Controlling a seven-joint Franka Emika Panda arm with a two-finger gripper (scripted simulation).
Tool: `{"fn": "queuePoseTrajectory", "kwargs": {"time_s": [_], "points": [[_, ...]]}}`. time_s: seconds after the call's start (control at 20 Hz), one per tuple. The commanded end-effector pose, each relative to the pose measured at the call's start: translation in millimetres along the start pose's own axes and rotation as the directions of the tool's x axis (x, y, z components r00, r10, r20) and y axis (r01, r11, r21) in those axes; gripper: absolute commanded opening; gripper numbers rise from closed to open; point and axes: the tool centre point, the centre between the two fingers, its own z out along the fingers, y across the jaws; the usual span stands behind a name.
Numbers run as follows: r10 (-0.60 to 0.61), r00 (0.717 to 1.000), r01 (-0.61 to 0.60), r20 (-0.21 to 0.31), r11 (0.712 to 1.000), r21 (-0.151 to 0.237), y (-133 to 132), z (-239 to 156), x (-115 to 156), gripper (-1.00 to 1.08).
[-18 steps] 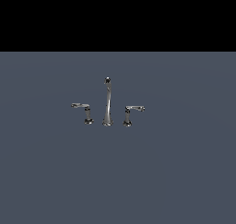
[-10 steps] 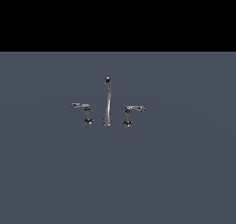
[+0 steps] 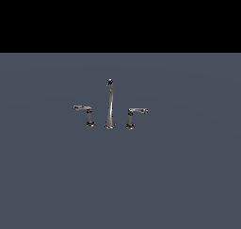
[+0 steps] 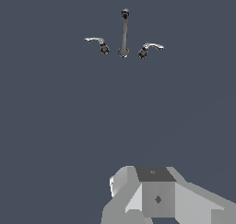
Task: Turn on the faucet by rotating a designated handle.
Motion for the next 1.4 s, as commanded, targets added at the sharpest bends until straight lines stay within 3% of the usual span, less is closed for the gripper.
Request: {"fn": "queuePoseTrajectory", "kwargs": {"time_s": [0.0,0.45,0.75,1.05,1.35], "points": [[0.009,1.0,-0.009,0.001,1.0,0.006,-1.1,0.9,3.3,-1.0],[0.101,0.995,-0.102,0.019,0.993,0.057,-11.0,9.7,33.2,-1.0],[0.216,0.975,-0.221,0.051,0.97,0.103,-23.0,23.9,68.6,-1.0],[0.363,0.926,-0.374,0.102,0.918,0.134,-37.9,47.3,111.3,-1.0],[0.508,0.848,-0.527,0.152,0.839,0.136,-52.6,77.3,152.3,-1.0]]}}
